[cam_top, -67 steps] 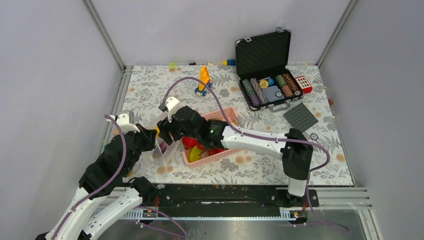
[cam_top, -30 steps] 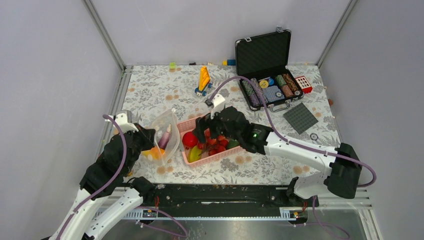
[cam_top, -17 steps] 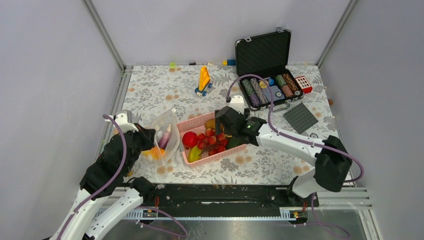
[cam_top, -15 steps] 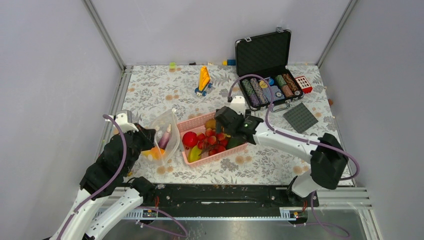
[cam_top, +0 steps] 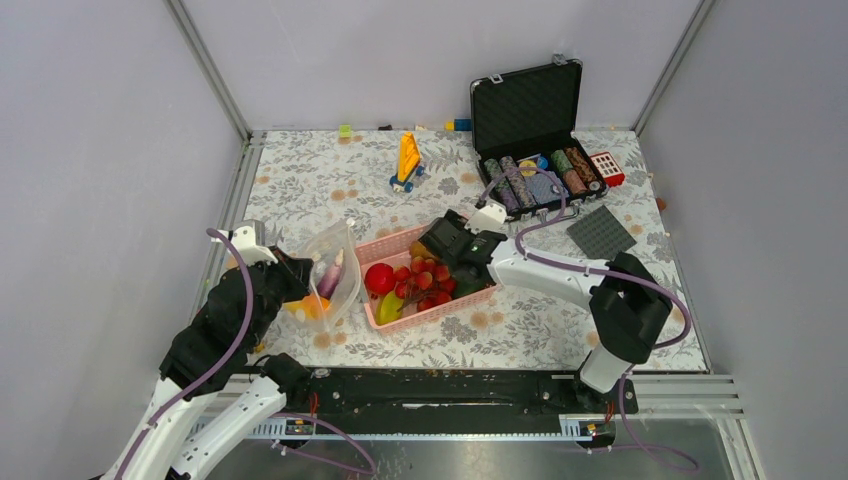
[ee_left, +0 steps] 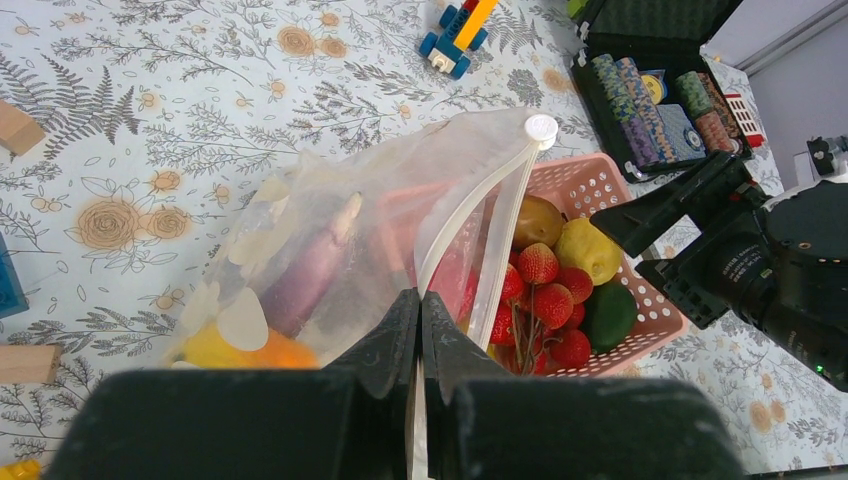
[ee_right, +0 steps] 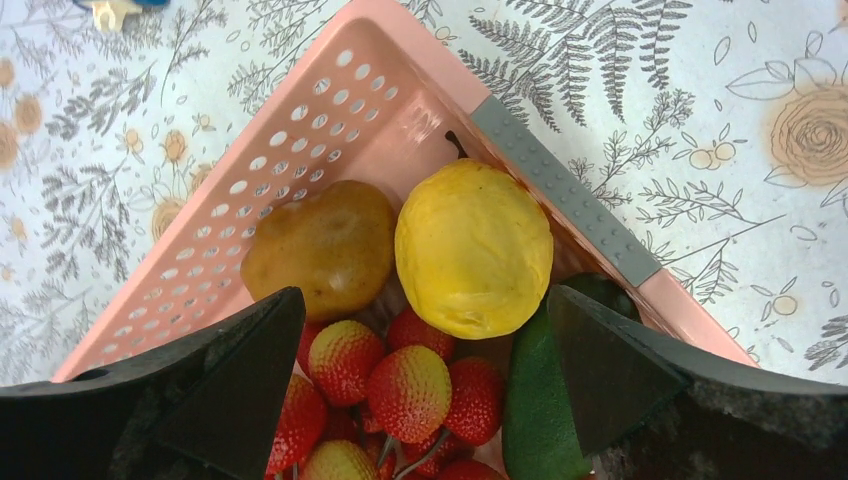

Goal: Place the food in the zip-top bag and seal the zipper
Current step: Pick up the fake fruit from the bin.

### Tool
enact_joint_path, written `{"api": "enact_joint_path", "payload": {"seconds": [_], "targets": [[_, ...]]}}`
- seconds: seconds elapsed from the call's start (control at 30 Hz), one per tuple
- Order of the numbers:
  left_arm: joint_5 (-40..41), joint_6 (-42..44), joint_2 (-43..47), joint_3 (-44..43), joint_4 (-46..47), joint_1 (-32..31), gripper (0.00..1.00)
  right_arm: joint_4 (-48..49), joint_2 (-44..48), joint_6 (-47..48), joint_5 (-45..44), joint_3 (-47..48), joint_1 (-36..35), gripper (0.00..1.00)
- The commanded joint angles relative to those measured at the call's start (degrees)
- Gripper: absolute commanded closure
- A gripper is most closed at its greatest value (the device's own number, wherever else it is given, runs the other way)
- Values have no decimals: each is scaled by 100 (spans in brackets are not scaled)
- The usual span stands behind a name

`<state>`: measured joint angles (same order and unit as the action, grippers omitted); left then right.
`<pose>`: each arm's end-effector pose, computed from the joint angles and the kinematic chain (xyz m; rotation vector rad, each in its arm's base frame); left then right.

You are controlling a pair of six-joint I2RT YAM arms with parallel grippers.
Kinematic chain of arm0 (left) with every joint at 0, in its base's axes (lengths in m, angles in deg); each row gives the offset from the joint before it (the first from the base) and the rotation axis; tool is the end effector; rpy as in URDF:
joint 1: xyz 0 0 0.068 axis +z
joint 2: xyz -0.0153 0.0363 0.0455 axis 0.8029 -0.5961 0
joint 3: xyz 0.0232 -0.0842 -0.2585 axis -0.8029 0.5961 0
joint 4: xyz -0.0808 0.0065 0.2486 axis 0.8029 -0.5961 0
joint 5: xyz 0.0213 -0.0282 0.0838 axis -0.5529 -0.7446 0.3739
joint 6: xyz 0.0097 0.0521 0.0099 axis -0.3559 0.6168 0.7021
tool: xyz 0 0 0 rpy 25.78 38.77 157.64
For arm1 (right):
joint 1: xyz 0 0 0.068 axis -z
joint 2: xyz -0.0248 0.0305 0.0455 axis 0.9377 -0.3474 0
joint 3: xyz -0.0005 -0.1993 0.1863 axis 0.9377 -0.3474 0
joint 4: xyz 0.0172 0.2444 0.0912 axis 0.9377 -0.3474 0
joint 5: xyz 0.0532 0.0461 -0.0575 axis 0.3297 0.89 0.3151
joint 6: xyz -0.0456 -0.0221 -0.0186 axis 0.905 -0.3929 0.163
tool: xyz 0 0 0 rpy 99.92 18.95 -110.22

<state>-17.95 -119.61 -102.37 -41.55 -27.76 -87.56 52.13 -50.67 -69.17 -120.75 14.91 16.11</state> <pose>0.0700 -0.0309 0.3427 -0.2448 1.9053 -0.4071 0.2249 0.2655 0.2298 0.5493 2.1846 0.2117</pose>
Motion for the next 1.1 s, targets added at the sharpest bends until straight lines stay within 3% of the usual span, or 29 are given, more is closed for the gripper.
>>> {"api": "enact_joint_path", "payload": {"seconds": [0.0, 0.87, 1.07], "targets": [[-130, 45, -1, 30, 326, 51, 100, -82, -105, -1038, -611, -84, 39, 0], [-270, 64, 64, 47, 353, 171, 100, -77, -1088, -1581, -508, 125, 281, 0], [-288, 76, 82, 47, 376, 210, 100, -83, -1114, -1615, -662, 99, 275, 13]]}}
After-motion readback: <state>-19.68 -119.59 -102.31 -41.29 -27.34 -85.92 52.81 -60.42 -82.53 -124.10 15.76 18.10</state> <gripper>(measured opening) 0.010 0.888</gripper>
